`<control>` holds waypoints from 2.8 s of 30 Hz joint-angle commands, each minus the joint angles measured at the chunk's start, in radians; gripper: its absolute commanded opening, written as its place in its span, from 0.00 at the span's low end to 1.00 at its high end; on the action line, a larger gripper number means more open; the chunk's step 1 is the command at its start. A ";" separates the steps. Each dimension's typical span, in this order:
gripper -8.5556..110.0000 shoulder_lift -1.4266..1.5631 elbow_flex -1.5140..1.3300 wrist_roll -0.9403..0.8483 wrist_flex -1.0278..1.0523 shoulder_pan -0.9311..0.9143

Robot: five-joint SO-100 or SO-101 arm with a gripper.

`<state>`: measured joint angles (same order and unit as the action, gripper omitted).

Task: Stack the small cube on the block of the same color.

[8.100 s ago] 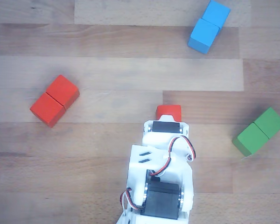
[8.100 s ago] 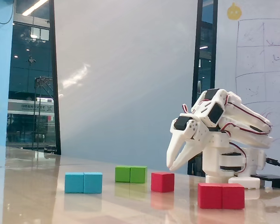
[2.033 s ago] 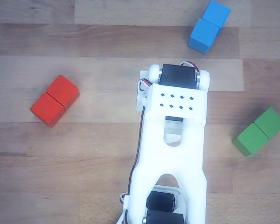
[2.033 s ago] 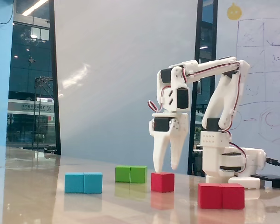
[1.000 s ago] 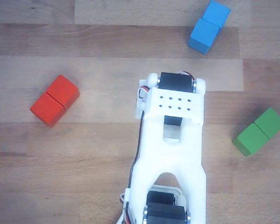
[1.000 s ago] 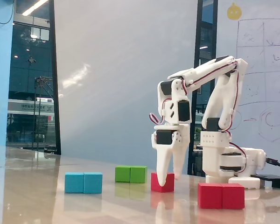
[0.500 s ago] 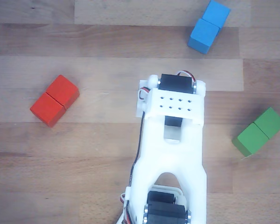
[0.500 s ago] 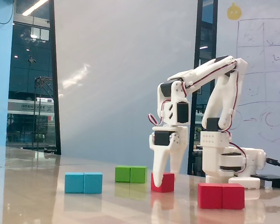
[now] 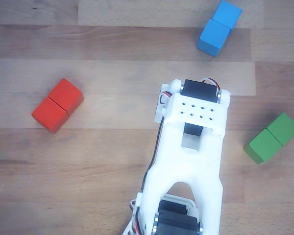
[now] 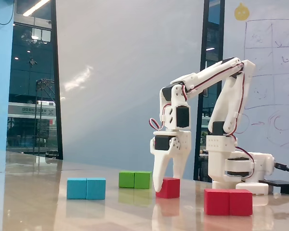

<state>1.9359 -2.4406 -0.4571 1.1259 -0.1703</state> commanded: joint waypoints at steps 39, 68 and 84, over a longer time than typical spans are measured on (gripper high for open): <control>0.15 0.460 0.181 -0.002 -0.032 0.072; 0.15 -0.055 0.848 0.126 0.232 0.758; 0.16 -0.282 0.845 0.130 0.258 0.782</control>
<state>1.6536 -1.7058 -0.3329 1.3760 0.6029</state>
